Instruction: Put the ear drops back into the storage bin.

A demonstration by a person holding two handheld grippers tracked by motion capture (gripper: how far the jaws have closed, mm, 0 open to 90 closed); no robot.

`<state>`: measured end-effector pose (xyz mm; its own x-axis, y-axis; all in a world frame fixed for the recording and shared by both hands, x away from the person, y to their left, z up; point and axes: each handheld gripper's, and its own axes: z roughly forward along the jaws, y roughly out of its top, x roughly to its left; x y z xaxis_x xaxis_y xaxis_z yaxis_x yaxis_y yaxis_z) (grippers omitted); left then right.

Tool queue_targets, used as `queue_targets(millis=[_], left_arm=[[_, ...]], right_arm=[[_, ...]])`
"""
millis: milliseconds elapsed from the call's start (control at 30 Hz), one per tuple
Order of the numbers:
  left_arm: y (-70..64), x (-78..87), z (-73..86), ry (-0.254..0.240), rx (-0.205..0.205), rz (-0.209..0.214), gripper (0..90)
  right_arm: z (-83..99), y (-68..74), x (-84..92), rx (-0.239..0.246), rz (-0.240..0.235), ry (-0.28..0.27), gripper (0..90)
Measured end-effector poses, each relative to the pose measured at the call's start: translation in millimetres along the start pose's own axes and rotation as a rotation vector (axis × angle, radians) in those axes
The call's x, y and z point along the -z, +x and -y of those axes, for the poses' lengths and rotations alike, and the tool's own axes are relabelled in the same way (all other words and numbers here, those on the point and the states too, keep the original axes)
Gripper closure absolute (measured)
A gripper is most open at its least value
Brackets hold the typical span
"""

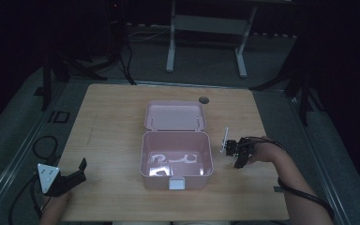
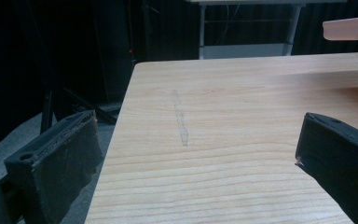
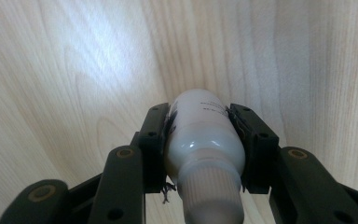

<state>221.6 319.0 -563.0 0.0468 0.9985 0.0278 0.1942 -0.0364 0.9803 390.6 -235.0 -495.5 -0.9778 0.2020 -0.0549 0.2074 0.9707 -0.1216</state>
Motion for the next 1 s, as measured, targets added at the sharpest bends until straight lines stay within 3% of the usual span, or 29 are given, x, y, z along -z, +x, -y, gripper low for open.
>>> queue_targets(millis=[167, 333, 400, 533, 767, 867, 1000], left_arm=[[0.0, -0.1, 0.0, 0.001, 0.001, 0.0, 0.3], [0.1, -0.2, -0.1, 0.003, 0.001, 0.0, 0.3], [0.0, -0.2, -0.1, 0.002, 0.001, 0.0, 0.4], [-0.1, -0.3, -0.1, 0.003, 0.001, -0.001, 0.3], [-0.2, -0.4, -0.2, 0.004, 0.0, -0.001, 0.3], [-0.2, -0.3, -0.2, 0.003, 0.0, -0.002, 0.3], [-0.2, -0.3, -0.2, 0.004, 0.0, -0.002, 0.3]], right_arm=[[1.8, 9.9, -0.5, 0.077, 0.036, 0.055, 59.6], [1.0, 19.0, 3.2, 0.116, 0.038, 0.05, 59.5], [0.9, 24.5, 7.9, 0.13, 0.028, 0.019, 59.5], [1.1, 31.1, 10.2, 0.164, 0.047, 0.066, 59.5], [0.0, 40.1, 22.9, 0.178, 0.049, 0.084, 59.6], [-0.8, 43.4, 30.9, 0.164, 0.043, 0.08, 59.5], [-1.2, 47.6, 44.4, 0.12, -0.001, 0.071, 59.6]])
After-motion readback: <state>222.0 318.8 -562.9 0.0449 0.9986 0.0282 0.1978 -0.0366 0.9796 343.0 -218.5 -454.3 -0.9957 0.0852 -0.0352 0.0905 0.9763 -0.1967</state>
